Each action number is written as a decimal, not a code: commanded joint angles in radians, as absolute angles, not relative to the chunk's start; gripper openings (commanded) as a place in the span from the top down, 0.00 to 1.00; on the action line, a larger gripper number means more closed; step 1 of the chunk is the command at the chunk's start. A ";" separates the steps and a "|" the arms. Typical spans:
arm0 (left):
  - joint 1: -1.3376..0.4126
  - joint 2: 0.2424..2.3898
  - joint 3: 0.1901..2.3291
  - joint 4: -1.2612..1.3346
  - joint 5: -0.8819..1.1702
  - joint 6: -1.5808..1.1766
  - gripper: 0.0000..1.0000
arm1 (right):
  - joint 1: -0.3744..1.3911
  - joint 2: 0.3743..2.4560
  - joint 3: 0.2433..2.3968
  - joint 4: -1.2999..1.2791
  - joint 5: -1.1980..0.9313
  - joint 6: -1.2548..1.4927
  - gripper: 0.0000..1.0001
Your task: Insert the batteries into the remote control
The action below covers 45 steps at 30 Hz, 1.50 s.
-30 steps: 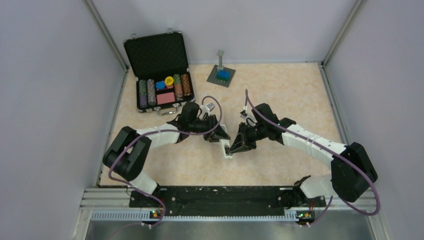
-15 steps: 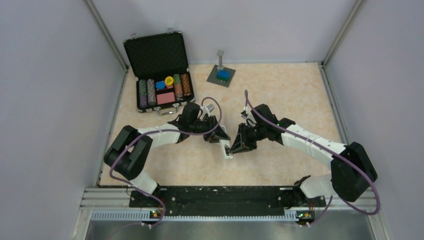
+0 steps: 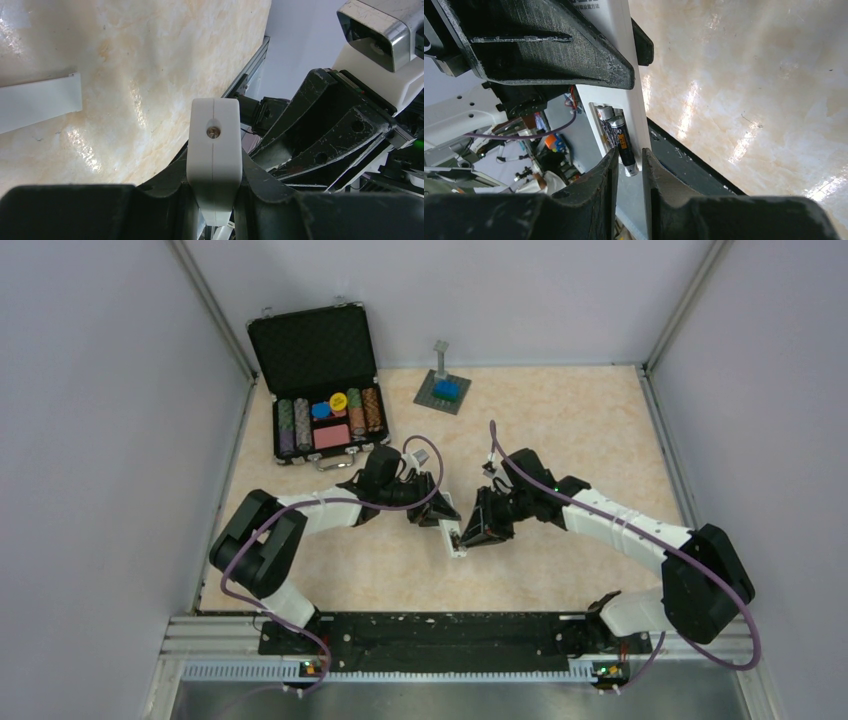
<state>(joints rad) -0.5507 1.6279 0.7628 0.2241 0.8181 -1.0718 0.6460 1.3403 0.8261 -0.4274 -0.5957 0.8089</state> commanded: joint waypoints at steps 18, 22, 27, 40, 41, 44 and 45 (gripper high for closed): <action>-0.555 1.622 0.794 0.253 0.848 -1.068 1.00 | 0.658 1.253 0.835 -0.377 -0.607 0.819 0.54; -0.555 1.616 0.797 0.276 0.882 -1.090 1.00 | 0.656 1.168 0.784 -0.330 -0.593 0.798 0.50; -0.554 1.627 0.797 0.336 0.939 -1.151 1.00 | 0.657 1.003 0.717 -0.288 -0.537 0.752 0.55; -0.555 1.691 0.802 0.493 1.036 -1.296 1.00 | 0.718 0.851 0.859 -0.331 -0.480 0.128 0.66; -0.555 1.699 0.806 0.502 1.042 -1.305 1.00 | 0.740 0.850 0.857 -0.327 -0.460 0.076 0.65; -0.555 1.718 0.820 0.526 1.060 -1.326 1.00 | 0.800 0.839 0.821 -0.309 -0.406 -0.076 0.62; -0.555 1.723 0.822 0.532 1.062 -1.331 1.00 | 0.813 0.836 0.807 -0.306 -0.402 -0.113 0.62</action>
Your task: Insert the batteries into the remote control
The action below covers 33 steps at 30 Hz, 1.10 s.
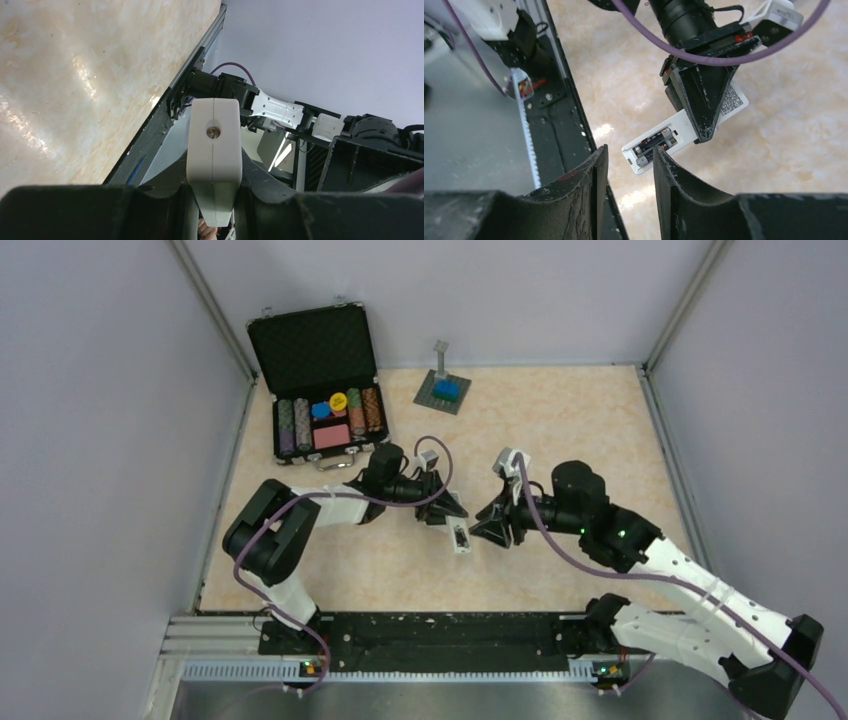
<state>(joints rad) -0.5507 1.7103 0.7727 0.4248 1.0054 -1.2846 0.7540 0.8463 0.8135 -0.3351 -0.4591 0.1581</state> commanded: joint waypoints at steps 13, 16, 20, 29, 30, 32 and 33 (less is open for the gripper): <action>-0.554 1.742 0.863 0.520 1.070 -1.320 1.00 | 0.853 0.784 0.642 -0.163 -0.376 -0.146 0.81; -0.554 1.744 0.865 0.505 1.071 -1.309 1.00 | 0.857 0.795 0.644 -0.157 -0.371 -0.147 0.82; -0.554 1.750 0.868 0.507 1.078 -1.306 1.00 | 0.858 0.812 0.649 -0.150 -0.354 -0.141 0.84; -0.554 1.753 0.882 0.503 1.070 -1.306 1.00 | 0.865 0.830 0.652 -0.152 -0.318 -0.148 0.87; -0.555 1.756 0.885 0.503 1.069 -1.307 1.00 | 0.866 0.828 0.652 -0.152 -0.321 -0.147 0.86; -0.554 1.758 0.889 0.502 1.065 -1.307 1.00 | 0.866 0.827 0.653 -0.153 -0.328 -0.146 0.86; -0.554 1.758 0.891 0.500 1.063 -1.307 1.00 | 0.865 0.827 0.653 -0.153 -0.330 -0.144 0.86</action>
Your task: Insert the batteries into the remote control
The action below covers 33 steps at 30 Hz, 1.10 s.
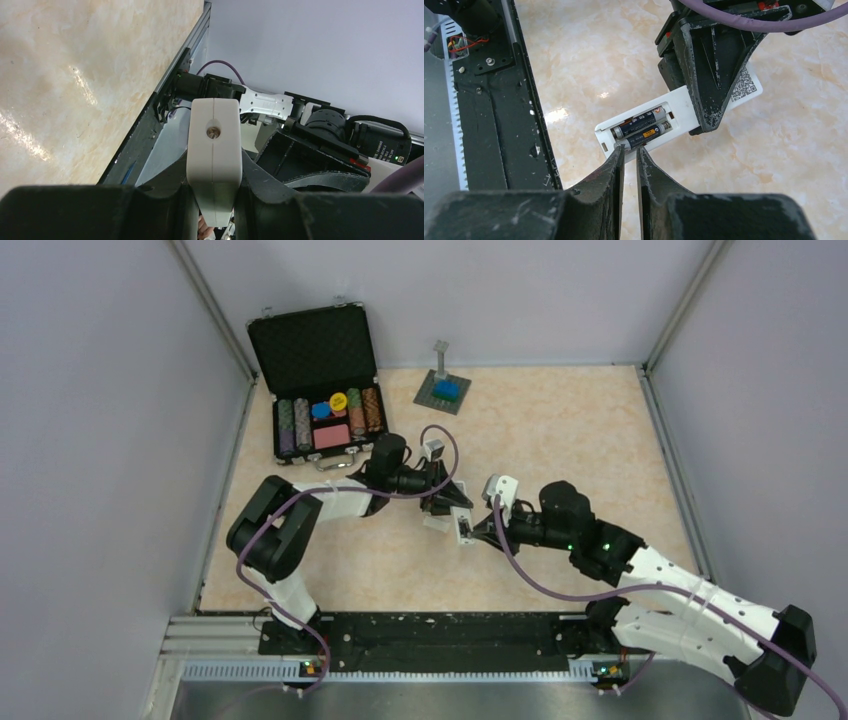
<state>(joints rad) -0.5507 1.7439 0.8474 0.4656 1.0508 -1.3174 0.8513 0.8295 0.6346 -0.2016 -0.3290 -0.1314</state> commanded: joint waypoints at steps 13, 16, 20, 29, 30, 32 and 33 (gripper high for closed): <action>-0.555 1.754 0.897 0.489 1.054 -1.308 1.00 | 0.868 0.836 0.655 -0.152 -0.310 -0.142 0.85; -0.554 1.749 0.899 0.489 1.055 -1.311 1.00 | 0.868 0.843 0.651 -0.145 -0.295 -0.135 0.85; -0.555 1.737 0.900 0.488 1.057 -1.312 1.00 | 0.873 0.847 0.642 -0.127 -0.286 -0.128 0.85; -0.556 1.727 0.897 0.485 1.061 -1.313 1.00 | 0.885 0.862 0.635 -0.116 -0.251 -0.117 0.86; -0.556 1.728 0.897 0.485 1.061 -1.312 1.00 | 0.885 0.862 0.635 -0.119 -0.244 -0.119 0.86; -0.556 1.727 0.896 0.482 1.063 -1.309 1.00 | 0.886 0.862 0.635 -0.126 -0.229 -0.120 0.87; -0.556 1.726 0.896 0.481 1.063 -1.306 1.00 | 0.887 0.862 0.635 -0.129 -0.224 -0.122 0.87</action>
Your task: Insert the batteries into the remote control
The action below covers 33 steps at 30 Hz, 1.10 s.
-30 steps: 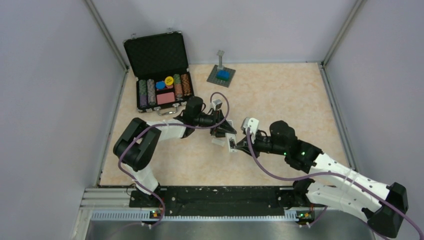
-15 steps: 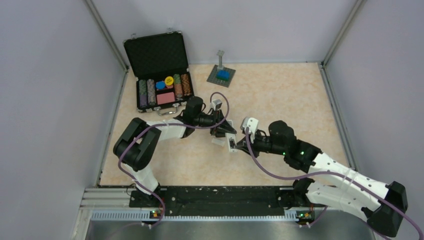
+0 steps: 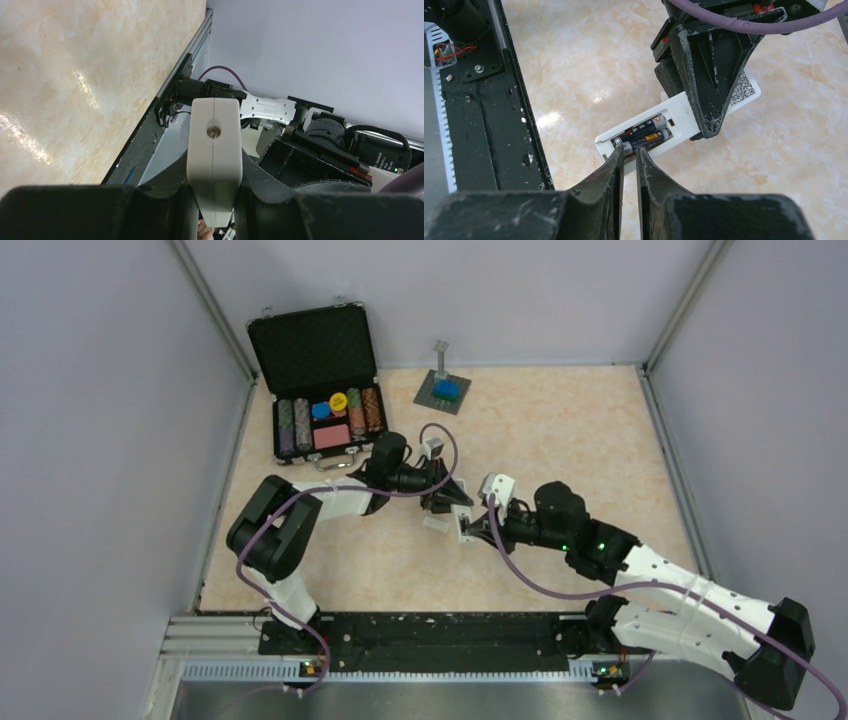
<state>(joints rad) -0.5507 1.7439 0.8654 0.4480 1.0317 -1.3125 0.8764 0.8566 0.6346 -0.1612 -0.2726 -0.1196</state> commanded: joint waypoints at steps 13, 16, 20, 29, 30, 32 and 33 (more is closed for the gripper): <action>-0.555 1.727 0.893 0.456 1.056 -1.285 1.00 | 0.887 0.865 0.652 -0.171 -0.117 -0.126 0.91; -0.556 1.727 0.892 0.450 1.057 -1.281 1.00 | 0.888 0.866 0.653 -0.175 -0.113 -0.126 0.91; -0.555 1.725 0.892 0.451 1.055 -1.282 1.00 | 0.888 0.875 0.653 -0.176 -0.132 -0.126 0.91; -0.556 1.711 0.889 0.457 1.054 -1.291 1.00 | 0.889 0.900 0.660 -0.178 -0.142 -0.118 0.92; -0.557 1.708 0.889 0.458 1.055 -1.292 1.00 | 0.888 0.902 0.660 -0.177 -0.140 -0.117 0.92; -0.555 1.707 0.889 0.460 1.056 -1.291 1.00 | 0.889 0.907 0.661 -0.179 -0.134 -0.113 0.92; -0.555 1.706 0.887 0.462 1.057 -1.292 1.00 | 0.889 0.910 0.662 -0.179 -0.134 -0.111 0.92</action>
